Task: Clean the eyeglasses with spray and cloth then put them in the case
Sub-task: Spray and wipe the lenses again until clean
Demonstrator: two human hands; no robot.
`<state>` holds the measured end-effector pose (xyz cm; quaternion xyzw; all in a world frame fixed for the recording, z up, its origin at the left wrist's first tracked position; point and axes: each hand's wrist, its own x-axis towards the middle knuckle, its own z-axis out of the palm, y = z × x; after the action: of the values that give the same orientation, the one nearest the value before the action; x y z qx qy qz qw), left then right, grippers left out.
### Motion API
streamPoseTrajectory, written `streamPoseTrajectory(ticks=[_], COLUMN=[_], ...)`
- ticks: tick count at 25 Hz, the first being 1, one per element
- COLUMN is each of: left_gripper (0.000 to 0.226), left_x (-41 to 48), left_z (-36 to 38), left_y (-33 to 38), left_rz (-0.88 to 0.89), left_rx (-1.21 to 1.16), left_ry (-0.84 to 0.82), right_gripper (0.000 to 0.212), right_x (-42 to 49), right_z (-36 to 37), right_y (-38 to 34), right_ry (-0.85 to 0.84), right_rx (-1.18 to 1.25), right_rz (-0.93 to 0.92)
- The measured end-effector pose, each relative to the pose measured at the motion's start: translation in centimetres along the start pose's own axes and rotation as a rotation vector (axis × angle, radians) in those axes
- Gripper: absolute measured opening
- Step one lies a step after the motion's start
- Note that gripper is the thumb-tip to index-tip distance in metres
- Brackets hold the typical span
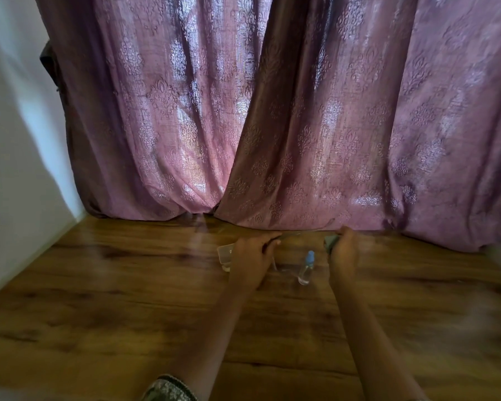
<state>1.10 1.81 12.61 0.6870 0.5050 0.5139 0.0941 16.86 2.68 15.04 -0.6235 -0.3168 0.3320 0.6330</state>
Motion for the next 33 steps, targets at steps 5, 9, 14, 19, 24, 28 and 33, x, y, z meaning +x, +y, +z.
streamPoseTrajectory(ticks=[5,9,14,19,24,28,33], left_gripper=[0.017,0.022,0.019,0.017,0.021,0.018,0.022], left_x=[0.6,1.1,1.2,1.5,1.6,1.6,1.6], left_z=[0.0,0.2,-0.7,-1.1,-0.9,-1.7,-1.3], left_y=[-0.7,-1.1,-2.0,-2.4,-2.6,-3.0,-3.2], left_rz=[0.058,0.110,0.117,0.149,0.162,0.212,0.246], left_rx=[0.120,0.172,0.214,0.189,0.224,0.166,0.246], left_ry=[0.035,0.036,0.100,0.087,0.066,0.099,0.069], right_gripper=[0.009,0.023,0.024,0.024,0.027,0.026,0.023], right_x=[-0.7,-1.3,0.2,-0.2,-2.2,1.6,-2.2], right_z=[0.3,2.8,0.6,1.3,2.7,-0.7,2.8], right_y=[-0.5,1.1,0.8,0.9,1.4,0.4,1.5], right_ry=[-0.054,-0.377,-0.284,-0.252,-0.372,-0.205,-0.276], right_rx=[-0.236,-0.555,-0.592,-0.619,-0.613,-0.691,-0.678], right_rz=[-0.582,-0.940,-0.952,-0.902,-1.009,-0.835,-0.928])
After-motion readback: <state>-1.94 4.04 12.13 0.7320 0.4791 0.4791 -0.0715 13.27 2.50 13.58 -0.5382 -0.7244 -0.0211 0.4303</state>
